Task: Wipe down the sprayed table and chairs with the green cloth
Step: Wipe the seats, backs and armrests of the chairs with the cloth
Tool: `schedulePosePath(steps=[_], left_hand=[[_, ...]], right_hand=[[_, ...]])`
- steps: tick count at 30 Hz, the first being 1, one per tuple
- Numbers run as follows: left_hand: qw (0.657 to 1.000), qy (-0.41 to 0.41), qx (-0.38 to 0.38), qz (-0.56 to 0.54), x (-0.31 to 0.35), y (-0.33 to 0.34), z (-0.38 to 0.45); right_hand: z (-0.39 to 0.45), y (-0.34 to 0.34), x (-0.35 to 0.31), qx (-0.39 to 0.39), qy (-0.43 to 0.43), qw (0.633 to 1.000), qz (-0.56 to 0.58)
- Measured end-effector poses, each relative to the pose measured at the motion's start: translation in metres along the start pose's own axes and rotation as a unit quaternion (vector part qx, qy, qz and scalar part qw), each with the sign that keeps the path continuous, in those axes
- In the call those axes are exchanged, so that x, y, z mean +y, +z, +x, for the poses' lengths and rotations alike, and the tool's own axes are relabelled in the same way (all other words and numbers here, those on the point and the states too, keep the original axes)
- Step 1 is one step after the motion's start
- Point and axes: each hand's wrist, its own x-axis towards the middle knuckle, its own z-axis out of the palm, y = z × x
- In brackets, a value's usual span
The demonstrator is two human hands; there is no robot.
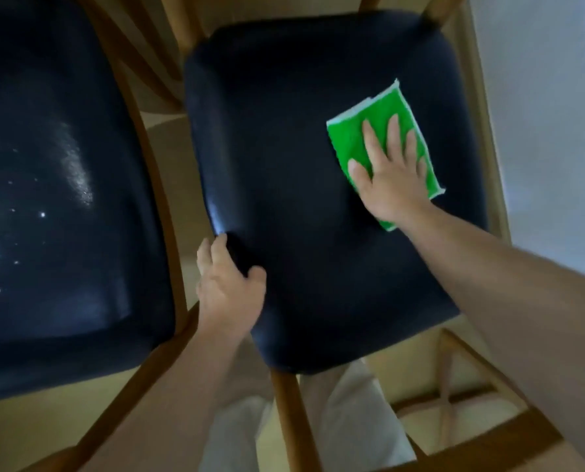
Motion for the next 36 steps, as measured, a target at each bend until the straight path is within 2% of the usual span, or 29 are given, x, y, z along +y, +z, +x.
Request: schedulePosePath(steps=[2,4,7,10,12,13,14,17,20,23,25,29,32,35,36], left_hand=[[0.999,0.016,0.031,-0.013,0.005,-0.005,0.007],[0.997,0.031,0.065,0.001,0.007,-0.007,0.008],[0.996,0.001,0.086,-0.016,0.006,-0.007,0.002],[0.997,-0.037,0.061,-0.008,0.0,-0.005,-0.011],[0.997,-0.048,0.056,0.005,-0.008,-0.007,-0.02],[0.997,-0.054,0.056,0.015,-0.011,-0.009,-0.022],[0.997,-0.061,0.051,0.023,-0.015,-0.01,-0.025],[0.996,-0.079,0.029,0.037,-0.024,-0.009,-0.028],[0.995,-0.096,0.032,0.024,-0.028,-0.004,-0.03],[0.994,-0.104,0.041,-0.006,-0.027,0.002,-0.033],[0.994,-0.097,0.042,-0.022,-0.022,0.007,-0.037],[0.994,-0.099,0.023,-0.047,-0.012,0.014,-0.039],[0.995,-0.074,-0.006,-0.061,-0.001,0.017,-0.04],[0.996,-0.062,-0.011,-0.067,0.002,0.013,-0.037],[0.995,-0.062,-0.015,-0.071,0.003,0.01,-0.036]], right_hand=[[-0.011,0.014,-0.019,0.016,0.061,0.998,0.026],[-0.05,0.042,-0.046,0.015,0.063,0.998,0.017],[-0.136,0.089,-0.085,-0.069,-0.029,0.997,-0.027],[-0.177,0.113,-0.088,-0.18,-0.159,0.969,-0.058],[-0.169,0.107,-0.067,-0.168,-0.214,0.961,-0.051],[-0.159,0.101,-0.052,-0.147,-0.215,0.964,-0.048],[-0.146,0.092,-0.034,-0.123,-0.18,0.975,-0.044],[-0.1,0.049,0.04,-0.053,0.047,0.997,-0.01],[-0.076,0.018,0.088,-0.051,0.226,0.969,0.083],[-0.086,0.031,0.053,-0.006,0.365,0.92,0.146],[-0.102,0.049,0.004,-0.019,0.426,0.886,0.181],[-0.132,0.071,-0.063,-0.124,0.478,0.815,0.303],[-0.131,0.073,-0.058,-0.129,0.484,0.791,0.352],[-0.111,0.053,-0.029,-0.107,0.545,0.738,0.384],[-0.106,0.05,-0.018,-0.091,0.557,0.738,0.37]])
